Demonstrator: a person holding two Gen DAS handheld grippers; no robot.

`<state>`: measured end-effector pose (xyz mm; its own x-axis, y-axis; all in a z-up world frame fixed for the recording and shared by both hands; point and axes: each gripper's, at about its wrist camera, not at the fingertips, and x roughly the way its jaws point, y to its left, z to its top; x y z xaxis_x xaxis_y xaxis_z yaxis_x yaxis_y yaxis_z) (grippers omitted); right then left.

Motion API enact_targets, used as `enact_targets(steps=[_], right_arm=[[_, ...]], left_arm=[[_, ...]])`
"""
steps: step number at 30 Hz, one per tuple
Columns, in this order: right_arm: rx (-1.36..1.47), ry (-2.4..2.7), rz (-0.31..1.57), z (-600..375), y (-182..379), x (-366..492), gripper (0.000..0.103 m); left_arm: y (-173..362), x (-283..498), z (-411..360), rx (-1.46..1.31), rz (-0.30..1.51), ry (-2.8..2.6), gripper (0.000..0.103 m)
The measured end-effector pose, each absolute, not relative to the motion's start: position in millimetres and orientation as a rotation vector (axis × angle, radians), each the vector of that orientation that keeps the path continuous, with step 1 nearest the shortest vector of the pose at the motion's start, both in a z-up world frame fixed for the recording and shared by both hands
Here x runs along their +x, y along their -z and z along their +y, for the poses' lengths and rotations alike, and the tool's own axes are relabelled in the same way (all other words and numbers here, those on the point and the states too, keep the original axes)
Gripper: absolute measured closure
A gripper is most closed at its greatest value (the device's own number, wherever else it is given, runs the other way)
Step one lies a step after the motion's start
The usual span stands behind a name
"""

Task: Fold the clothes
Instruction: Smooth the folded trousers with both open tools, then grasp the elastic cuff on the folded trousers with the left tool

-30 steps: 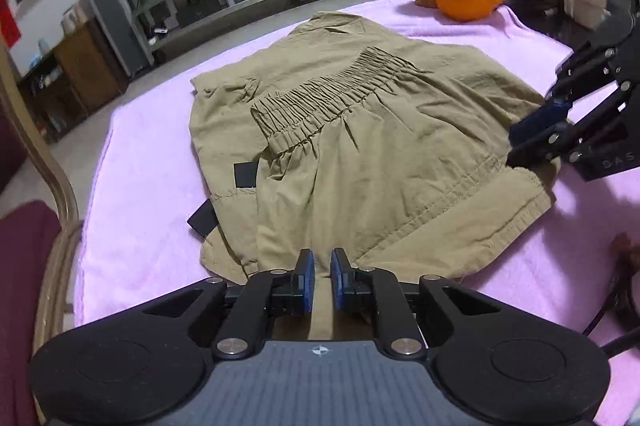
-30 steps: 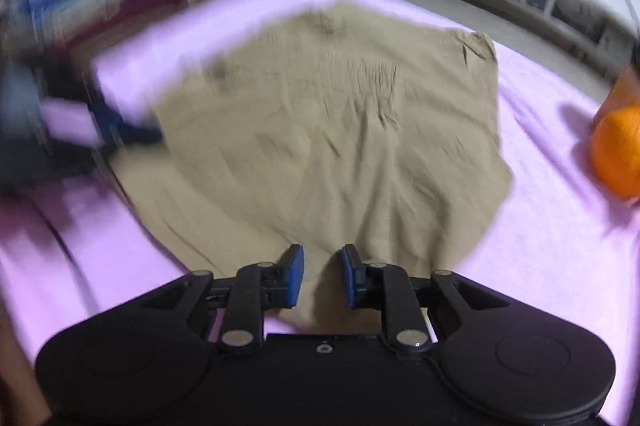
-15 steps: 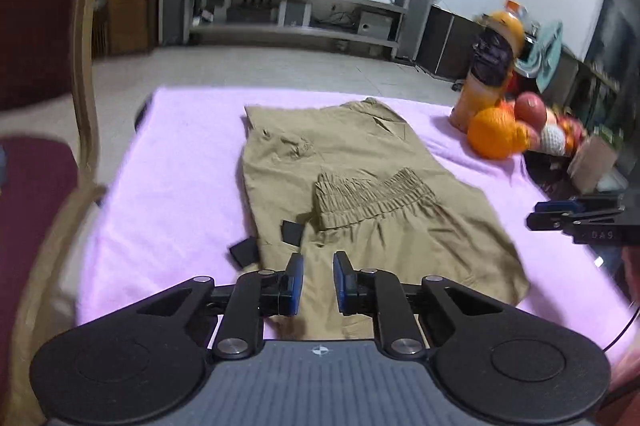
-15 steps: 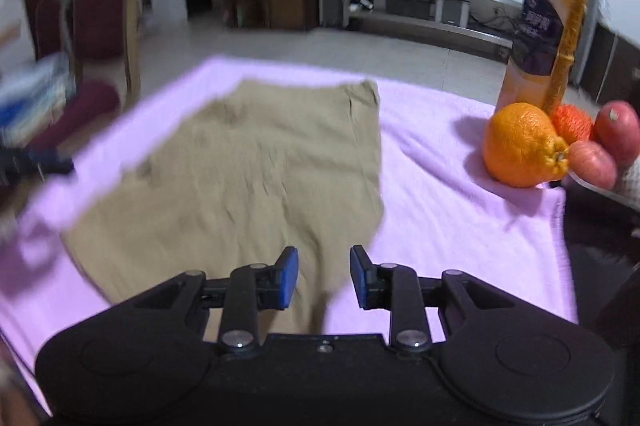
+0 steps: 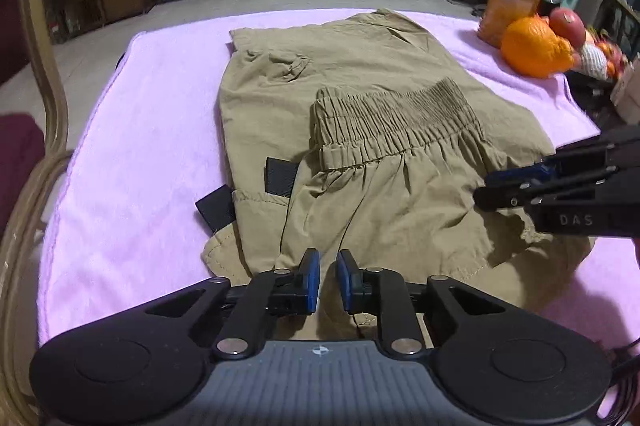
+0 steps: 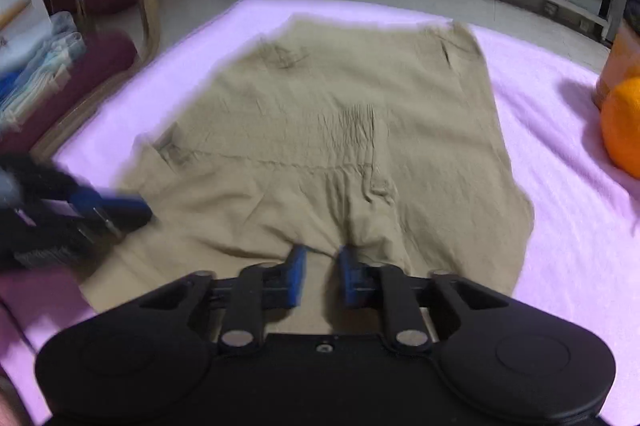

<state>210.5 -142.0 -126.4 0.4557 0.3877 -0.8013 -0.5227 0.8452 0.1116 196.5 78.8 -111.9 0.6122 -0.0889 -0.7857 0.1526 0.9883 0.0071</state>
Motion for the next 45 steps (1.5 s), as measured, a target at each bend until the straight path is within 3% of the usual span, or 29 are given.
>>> enact_targets(steps=[7,11,17,22,26,28,29,32,38,40,45], right_arm=[[-0.042,-0.547,0.914,-175,107,201,0.082],[-0.022,-0.599,0.967,-174,114,204,0.082],[-0.074,-0.585,1.015,-171,124,206,0.084],[-0.012,-0.577,1.007,-181,113,204,0.081],[0.076,-0.563,0.924,-195,91,208,0.067],[0.139,-0.554,0.893,-201,87,215,0.067],[0.169,-0.549,0.884,-202,88,220,0.068],[0.221,-0.56,0.891,-196,97,237,0.087],[0.321,-0.618,0.94,-180,121,268,0.088],[0.303,-0.598,0.956,-176,129,273,0.103],[0.312,-0.564,0.99,-177,129,275,0.102]], left_arm=[[82,163,107,-0.012,0.901,0.187,0.087],[98,163,105,-0.001,0.962,0.225,0.092],[113,156,101,0.18,1.061,0.155,0.087],[94,153,116,0.138,0.983,0.122,0.09],[76,177,101,0.079,0.871,0.188,0.089],[68,190,94,0.049,0.814,0.219,0.089],[63,196,90,0.034,0.786,0.235,0.089],[64,223,76,0.02,0.744,0.265,0.089],[106,275,69,-0.041,0.846,0.207,0.094],[107,277,71,-0.065,0.855,0.202,0.091],[96,271,68,-0.055,0.837,0.193,0.089]])
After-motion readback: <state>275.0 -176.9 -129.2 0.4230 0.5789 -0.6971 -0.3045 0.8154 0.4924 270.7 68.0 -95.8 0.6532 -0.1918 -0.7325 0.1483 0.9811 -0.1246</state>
